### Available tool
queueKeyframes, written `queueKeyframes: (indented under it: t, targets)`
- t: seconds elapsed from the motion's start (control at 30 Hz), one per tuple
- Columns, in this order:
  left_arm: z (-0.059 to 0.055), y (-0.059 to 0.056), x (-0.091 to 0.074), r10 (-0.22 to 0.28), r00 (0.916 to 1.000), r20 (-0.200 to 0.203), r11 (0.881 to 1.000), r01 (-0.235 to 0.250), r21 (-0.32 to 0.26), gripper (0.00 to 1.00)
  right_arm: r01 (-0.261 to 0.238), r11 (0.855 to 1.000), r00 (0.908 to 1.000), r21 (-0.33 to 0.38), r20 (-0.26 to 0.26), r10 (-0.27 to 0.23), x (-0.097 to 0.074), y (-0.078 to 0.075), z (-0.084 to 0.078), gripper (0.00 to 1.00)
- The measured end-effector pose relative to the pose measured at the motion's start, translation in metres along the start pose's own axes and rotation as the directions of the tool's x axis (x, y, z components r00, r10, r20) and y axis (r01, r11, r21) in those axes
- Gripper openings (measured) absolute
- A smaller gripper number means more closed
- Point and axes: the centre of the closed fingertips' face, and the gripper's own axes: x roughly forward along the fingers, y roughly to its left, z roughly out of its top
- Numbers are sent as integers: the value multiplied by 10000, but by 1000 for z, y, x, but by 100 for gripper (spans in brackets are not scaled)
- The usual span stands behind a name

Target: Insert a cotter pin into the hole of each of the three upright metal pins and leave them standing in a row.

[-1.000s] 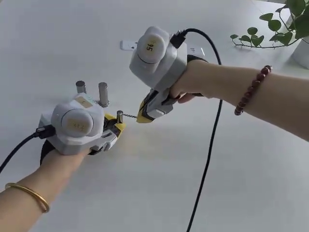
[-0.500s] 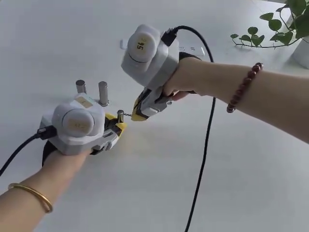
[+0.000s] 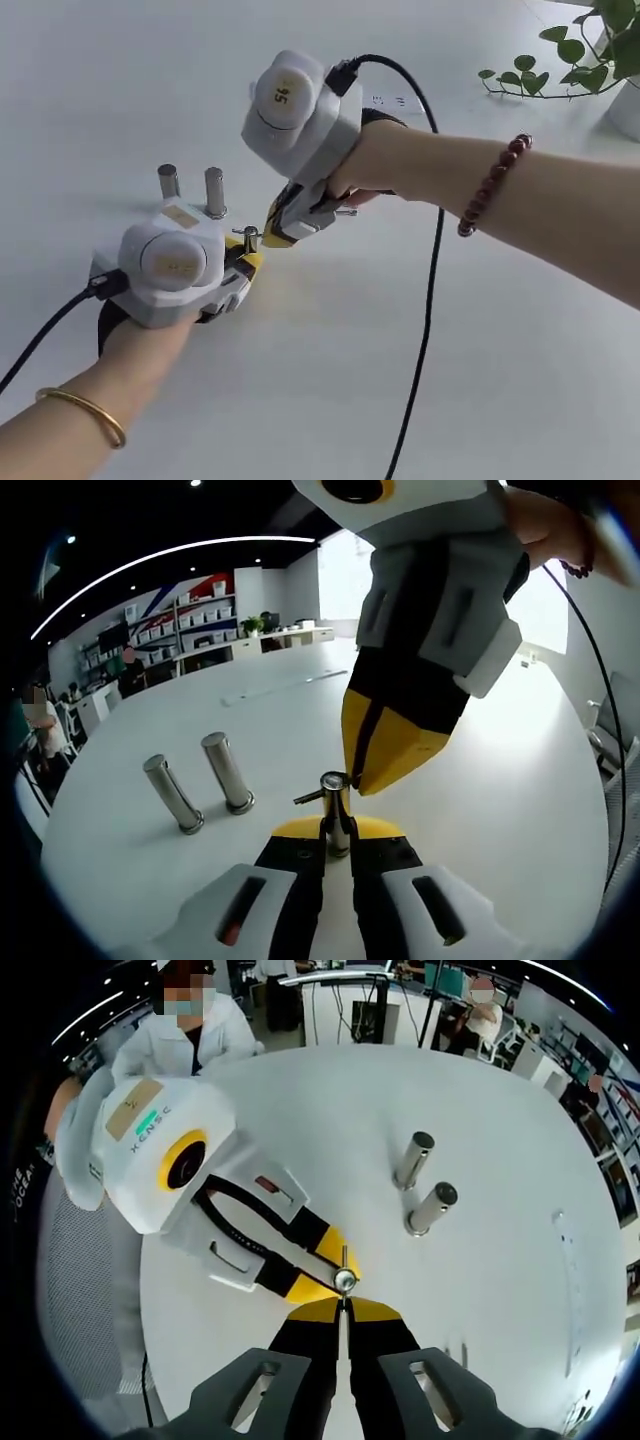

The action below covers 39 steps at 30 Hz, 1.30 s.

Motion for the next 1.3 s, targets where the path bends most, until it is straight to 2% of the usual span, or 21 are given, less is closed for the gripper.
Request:
queueKeyframes:
  t: [0.23, 0.3, 0.37, 0.5, 0.7, 1.23, 1.3]
  targets:
    - [-1, 0, 0, 248, 9997, 4, 9991, -248, -348, 7, 142, 9996, 9988, 226, 473, -153, 0, -2, 4, 0]
    - [-1, 0, 0, 333, 9994, -24, 9989, -334, -324, 7, -3, 9993, 9980, 384, 636, -22, -2, 0, 5, 6]
    - [-1, 0, 1, 392, 9992, -37, 9983, -393, -422, 7, 58, 9991, 9977, 431, 666, -86, -4, 0, 4, 12]
    - [-1, 1, 1, 480, 9988, -45, 9977, -481, -484, 7, 429, 9991, 9985, -10, 345, -429, -7, -3, -4, 10]
    - [-1, 1, 1, 620, 9981, -53, 9968, -622, -498, 7, 518, 9987, 9967, 5, 628, -518, -8, -3, -2, 0]
    - [0, 0, 2, 853, 9963, -62, 9953, -855, -462, 7, 499, 9978, 9954, 435, 794, -533, -5, -7, 0, 0]
    - [0, 1, 2, 871, 9962, -66, 9950, -873, -479, 7, 455, 9970, 9948, 621, 882, -509, -6, -7, 1, 7]
